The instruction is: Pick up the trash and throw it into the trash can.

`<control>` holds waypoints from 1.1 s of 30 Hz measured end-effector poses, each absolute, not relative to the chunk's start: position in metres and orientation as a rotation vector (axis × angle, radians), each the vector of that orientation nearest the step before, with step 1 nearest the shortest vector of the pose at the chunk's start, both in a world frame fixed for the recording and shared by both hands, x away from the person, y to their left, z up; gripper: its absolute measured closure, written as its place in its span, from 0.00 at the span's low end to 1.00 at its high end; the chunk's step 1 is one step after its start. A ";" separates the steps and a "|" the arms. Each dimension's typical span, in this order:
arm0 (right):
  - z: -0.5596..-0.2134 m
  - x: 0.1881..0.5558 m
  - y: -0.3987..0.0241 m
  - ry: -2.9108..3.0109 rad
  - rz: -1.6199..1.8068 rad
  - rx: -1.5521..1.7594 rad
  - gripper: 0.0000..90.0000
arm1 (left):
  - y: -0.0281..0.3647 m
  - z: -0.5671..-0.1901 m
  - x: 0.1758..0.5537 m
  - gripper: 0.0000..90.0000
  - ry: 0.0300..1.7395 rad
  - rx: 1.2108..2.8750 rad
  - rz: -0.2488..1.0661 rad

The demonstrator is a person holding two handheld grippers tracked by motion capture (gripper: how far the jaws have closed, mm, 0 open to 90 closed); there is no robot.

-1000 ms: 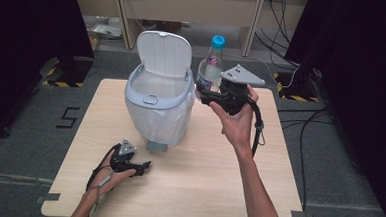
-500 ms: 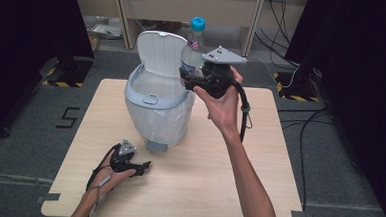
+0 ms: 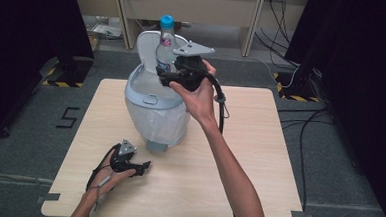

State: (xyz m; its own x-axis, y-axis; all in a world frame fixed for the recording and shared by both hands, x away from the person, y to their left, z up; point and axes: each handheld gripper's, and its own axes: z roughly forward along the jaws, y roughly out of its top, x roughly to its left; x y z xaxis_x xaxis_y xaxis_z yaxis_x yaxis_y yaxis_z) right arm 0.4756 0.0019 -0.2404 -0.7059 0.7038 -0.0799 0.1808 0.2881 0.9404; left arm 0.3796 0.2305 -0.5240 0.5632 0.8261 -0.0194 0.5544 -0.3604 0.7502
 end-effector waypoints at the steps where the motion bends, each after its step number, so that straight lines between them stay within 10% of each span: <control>1: -0.241 0.478 0.005 2.083 1.415 0.786 0.31 | 0.231 -0.524 0.380 0.16 1.103 2.064 0.474; 33: -0.257 0.479 -0.025 2.097 1.504 0.770 0.48 | 0.230 -0.524 0.379 0.16 1.106 2.060 0.472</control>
